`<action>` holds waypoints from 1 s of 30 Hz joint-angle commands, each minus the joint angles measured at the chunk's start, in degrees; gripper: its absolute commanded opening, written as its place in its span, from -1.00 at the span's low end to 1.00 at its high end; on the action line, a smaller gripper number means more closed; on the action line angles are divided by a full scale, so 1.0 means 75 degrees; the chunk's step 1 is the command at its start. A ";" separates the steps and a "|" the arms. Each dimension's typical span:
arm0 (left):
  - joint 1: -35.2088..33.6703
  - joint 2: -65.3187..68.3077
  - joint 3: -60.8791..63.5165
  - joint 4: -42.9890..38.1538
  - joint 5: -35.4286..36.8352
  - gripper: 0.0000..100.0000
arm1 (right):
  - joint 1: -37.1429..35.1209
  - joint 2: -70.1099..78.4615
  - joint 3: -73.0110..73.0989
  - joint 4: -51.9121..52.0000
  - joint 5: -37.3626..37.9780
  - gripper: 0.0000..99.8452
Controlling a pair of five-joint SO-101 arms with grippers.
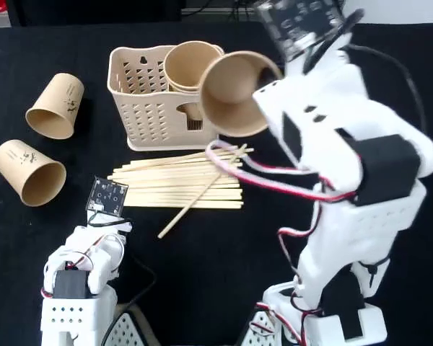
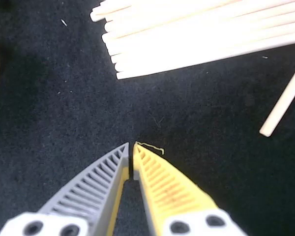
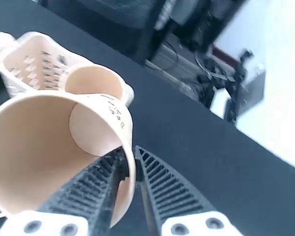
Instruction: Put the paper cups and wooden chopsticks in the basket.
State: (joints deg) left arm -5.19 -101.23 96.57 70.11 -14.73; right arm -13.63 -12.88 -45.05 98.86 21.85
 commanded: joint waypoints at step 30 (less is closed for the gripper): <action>0.0029 -0.0082 0.0123 -0.0035 0.0012 -0.94 | -0.0539 0.2491 -0.0029 -0.2274 -0.0445 -0.98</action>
State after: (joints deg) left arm -5.19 -101.23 96.57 70.11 -14.73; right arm -17.05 4.97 -43.30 82.95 18.42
